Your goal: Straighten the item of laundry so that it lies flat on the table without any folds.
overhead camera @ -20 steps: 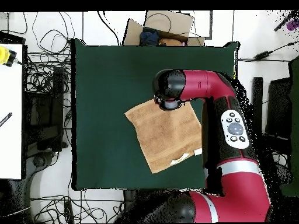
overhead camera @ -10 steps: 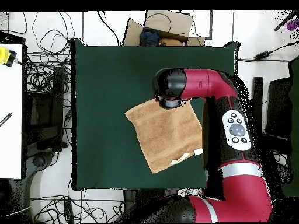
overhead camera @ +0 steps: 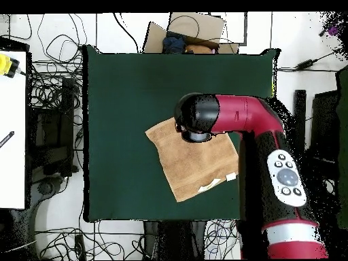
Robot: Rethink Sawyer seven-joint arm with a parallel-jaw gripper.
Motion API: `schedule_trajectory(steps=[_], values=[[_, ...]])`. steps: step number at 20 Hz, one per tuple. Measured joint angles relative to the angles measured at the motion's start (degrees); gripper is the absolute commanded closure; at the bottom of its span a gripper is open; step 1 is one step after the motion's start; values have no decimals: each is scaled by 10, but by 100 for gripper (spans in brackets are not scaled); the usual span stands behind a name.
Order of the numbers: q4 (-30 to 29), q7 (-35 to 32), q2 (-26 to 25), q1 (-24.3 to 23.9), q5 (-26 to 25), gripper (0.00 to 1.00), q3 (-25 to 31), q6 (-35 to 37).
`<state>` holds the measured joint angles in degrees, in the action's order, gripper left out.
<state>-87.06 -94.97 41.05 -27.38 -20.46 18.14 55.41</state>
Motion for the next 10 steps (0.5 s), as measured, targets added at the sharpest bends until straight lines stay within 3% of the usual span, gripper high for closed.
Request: schedule_trajectory(steps=[3,10], values=[[-48,0,53,-1,21,0,0,7],[-100,0,127,-1,41,0,0,11]])
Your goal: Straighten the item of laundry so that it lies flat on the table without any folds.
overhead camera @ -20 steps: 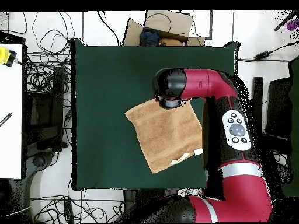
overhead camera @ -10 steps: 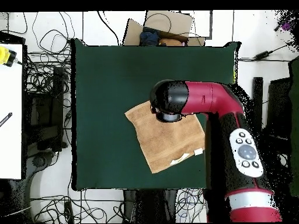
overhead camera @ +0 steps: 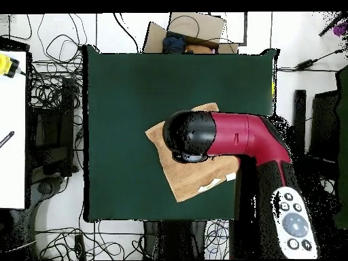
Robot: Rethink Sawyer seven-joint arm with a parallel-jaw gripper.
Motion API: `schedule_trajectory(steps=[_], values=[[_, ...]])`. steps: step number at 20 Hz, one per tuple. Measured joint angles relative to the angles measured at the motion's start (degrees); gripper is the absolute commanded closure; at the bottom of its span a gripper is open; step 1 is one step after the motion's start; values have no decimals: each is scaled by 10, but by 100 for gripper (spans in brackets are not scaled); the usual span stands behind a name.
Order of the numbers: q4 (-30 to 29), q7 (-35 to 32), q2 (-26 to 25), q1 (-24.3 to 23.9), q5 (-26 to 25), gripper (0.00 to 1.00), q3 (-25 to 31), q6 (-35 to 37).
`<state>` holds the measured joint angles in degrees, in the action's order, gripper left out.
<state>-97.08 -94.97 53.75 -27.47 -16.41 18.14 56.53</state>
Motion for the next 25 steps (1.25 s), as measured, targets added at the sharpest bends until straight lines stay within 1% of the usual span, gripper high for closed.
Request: schedule_trajectory(steps=[2,5,9,19,25], values=[[-11,0,15,0,0,0,0,0],[-21,0,24,-1,0,0,0,-2],[-47,0,33,-6,0,0,0,-30],[-92,0,26,-13,-1,0,0,-117],[-105,0,15,-15,-11,0,0,-146]])
